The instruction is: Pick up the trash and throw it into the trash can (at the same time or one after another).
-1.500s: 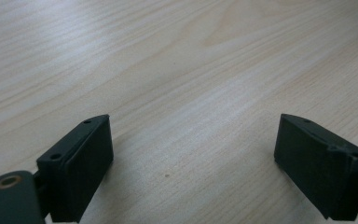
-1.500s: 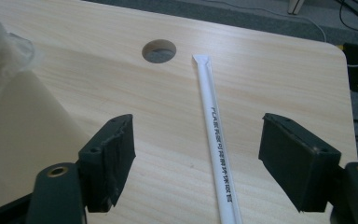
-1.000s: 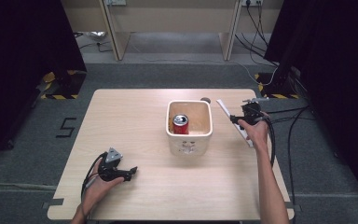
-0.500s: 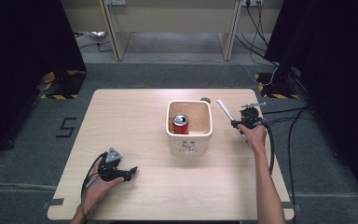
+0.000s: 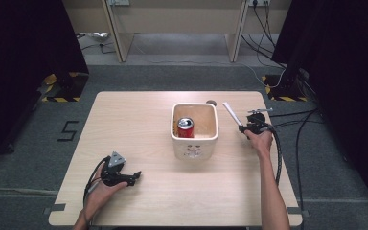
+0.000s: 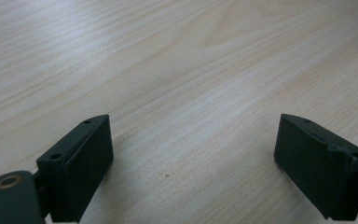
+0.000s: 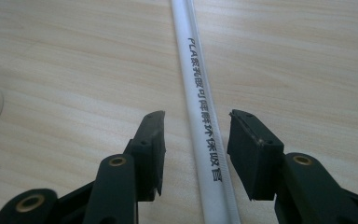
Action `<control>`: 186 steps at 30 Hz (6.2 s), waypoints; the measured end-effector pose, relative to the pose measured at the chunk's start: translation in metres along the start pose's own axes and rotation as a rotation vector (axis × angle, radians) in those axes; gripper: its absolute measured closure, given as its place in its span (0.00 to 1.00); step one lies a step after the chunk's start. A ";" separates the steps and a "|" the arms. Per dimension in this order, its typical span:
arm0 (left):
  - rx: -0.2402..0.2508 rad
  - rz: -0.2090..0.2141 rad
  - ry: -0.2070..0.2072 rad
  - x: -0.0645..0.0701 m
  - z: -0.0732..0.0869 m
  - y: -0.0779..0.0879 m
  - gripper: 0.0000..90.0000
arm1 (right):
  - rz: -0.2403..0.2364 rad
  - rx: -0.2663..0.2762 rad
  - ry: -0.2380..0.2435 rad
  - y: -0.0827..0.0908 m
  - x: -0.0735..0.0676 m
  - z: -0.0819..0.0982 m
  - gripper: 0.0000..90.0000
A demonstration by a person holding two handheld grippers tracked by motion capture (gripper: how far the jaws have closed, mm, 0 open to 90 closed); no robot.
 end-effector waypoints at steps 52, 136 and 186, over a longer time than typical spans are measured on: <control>-0.002 0.001 0.000 0.000 0.000 0.000 0.12 | -0.075 0.178 0.083 0.087 -0.022 -0.046 0.88; -0.001 0.001 0.000 0.000 0.000 0.000 0.12 | -0.386 0.050 0.252 0.066 -0.192 -0.080 0.70; -0.001 0.000 0.000 0.000 0.000 0.000 0.12 | -0.227 0.231 0.142 0.130 -0.103 -0.052 0.31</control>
Point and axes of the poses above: each handheld gripper's, and its own axes: y roughly backward along the jaws, z roughly out of its underside, x roughly to its right, the point moved 4 cm from there along -y, roughly forward along the jaws, and after that the axes turned 4 degrees about -y, right-handed, at the moved point
